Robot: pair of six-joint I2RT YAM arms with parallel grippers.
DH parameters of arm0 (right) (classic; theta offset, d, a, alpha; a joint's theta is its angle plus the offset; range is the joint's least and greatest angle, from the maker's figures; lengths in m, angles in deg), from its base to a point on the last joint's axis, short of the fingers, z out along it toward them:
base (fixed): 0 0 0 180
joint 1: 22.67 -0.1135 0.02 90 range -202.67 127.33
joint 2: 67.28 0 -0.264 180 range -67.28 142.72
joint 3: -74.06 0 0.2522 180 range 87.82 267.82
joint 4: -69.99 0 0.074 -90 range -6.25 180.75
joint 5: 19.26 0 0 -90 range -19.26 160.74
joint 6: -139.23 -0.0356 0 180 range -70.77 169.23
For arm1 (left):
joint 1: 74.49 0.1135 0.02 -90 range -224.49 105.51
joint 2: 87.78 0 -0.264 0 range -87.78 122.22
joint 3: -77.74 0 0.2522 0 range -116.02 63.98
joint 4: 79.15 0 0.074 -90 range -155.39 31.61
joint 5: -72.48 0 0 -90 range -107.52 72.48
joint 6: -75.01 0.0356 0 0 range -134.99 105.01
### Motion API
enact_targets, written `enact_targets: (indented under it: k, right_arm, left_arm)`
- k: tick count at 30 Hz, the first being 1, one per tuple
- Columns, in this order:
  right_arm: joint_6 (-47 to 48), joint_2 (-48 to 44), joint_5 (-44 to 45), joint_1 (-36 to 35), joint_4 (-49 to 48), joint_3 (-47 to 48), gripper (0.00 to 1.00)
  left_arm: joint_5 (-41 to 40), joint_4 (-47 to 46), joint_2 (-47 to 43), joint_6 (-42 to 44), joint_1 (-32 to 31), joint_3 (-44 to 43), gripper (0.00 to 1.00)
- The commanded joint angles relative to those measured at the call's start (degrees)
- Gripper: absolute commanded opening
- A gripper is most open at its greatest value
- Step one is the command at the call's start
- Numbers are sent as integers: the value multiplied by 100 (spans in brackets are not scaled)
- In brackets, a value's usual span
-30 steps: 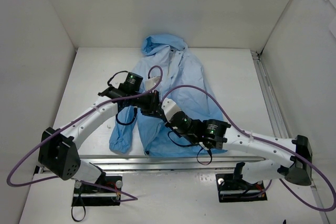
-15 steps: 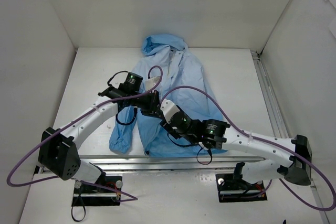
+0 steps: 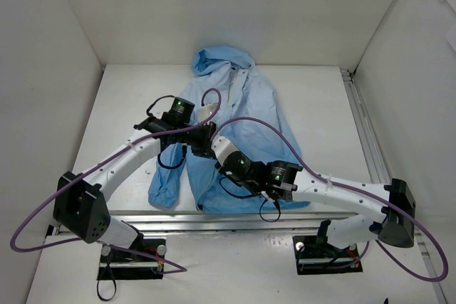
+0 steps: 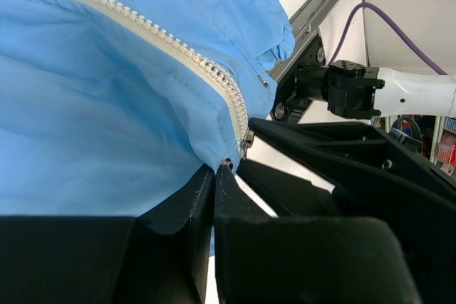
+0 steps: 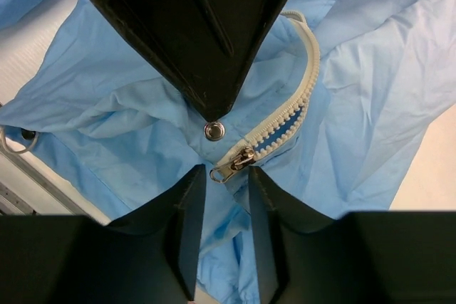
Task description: Zip up the jacket
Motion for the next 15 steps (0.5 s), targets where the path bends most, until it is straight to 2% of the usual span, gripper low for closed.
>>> enact_targets:
  k: [1, 5, 8, 15]
  right_arm:
    - [2, 21, 280, -70, -229, 331, 25]
    - [37, -23, 333, -62, -229, 357, 6]
    - [72, -128, 281, -53, -220, 357, 0]
    - [125, -392, 122, -71, -220, 436, 0]
  left_arm:
    - [157, -143, -82, -13, 35, -271, 0]
    - [140, -100, -91, 31, 35, -244, 0]
    - [87, 14, -82, 127, 35, -262, 0]
    - [-141, 270, -126, 383, -18, -245, 0]
